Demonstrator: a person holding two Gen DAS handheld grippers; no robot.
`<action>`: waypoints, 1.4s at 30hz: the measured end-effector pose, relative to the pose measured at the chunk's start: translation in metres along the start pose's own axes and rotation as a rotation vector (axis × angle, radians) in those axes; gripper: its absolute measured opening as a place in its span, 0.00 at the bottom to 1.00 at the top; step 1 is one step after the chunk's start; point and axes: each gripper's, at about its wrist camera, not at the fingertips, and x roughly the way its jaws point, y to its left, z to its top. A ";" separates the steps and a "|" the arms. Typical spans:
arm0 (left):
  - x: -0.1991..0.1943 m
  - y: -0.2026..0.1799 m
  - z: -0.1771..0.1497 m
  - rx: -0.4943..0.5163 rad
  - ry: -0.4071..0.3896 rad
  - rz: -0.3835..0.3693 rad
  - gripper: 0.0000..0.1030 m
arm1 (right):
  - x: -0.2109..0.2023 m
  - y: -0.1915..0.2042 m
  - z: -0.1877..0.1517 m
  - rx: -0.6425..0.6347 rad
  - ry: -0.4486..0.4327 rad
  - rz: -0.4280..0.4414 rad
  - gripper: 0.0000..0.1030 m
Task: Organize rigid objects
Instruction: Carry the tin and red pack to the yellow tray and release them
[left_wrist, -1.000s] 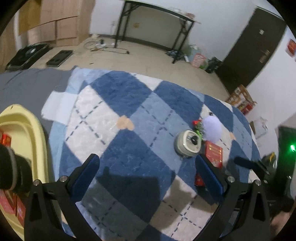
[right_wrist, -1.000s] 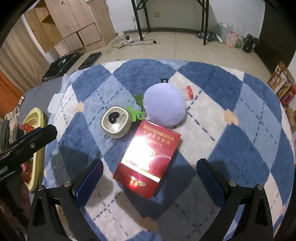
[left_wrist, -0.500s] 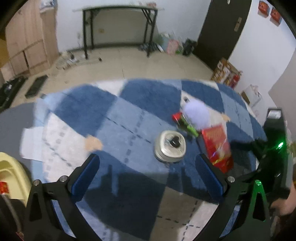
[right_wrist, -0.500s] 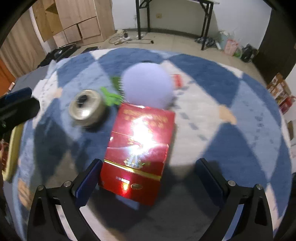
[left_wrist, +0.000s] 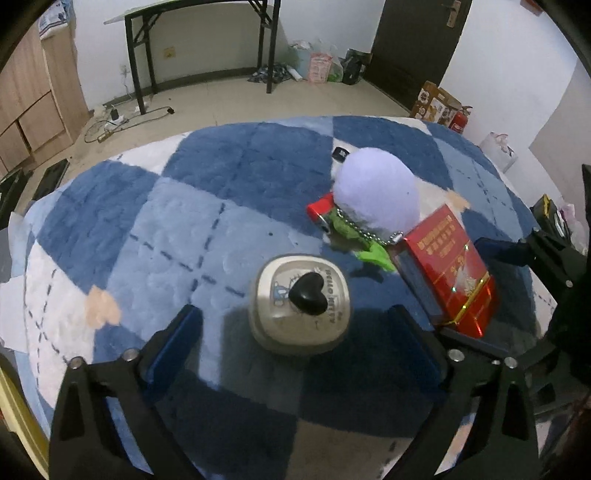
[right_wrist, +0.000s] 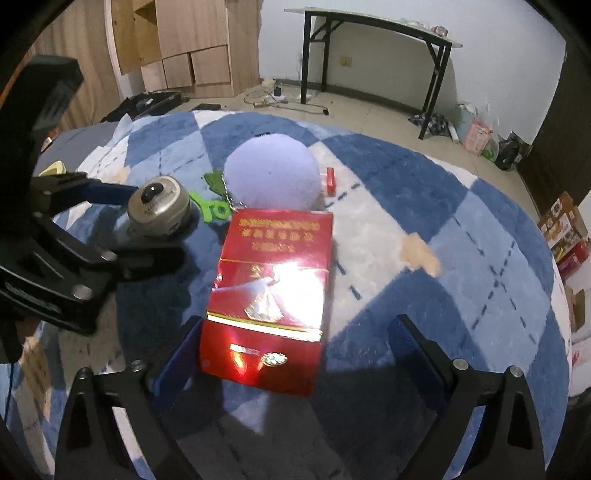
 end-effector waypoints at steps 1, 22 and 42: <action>-0.001 0.001 0.000 -0.008 -0.009 0.000 0.85 | -0.002 -0.001 -0.001 -0.004 -0.006 0.006 0.83; -0.123 0.017 -0.053 0.041 -0.120 0.079 0.48 | -0.073 0.015 -0.016 -0.120 -0.038 0.090 0.60; -0.244 0.246 -0.233 -0.563 -0.136 0.369 0.48 | -0.111 0.278 0.021 -0.514 -0.054 0.490 0.60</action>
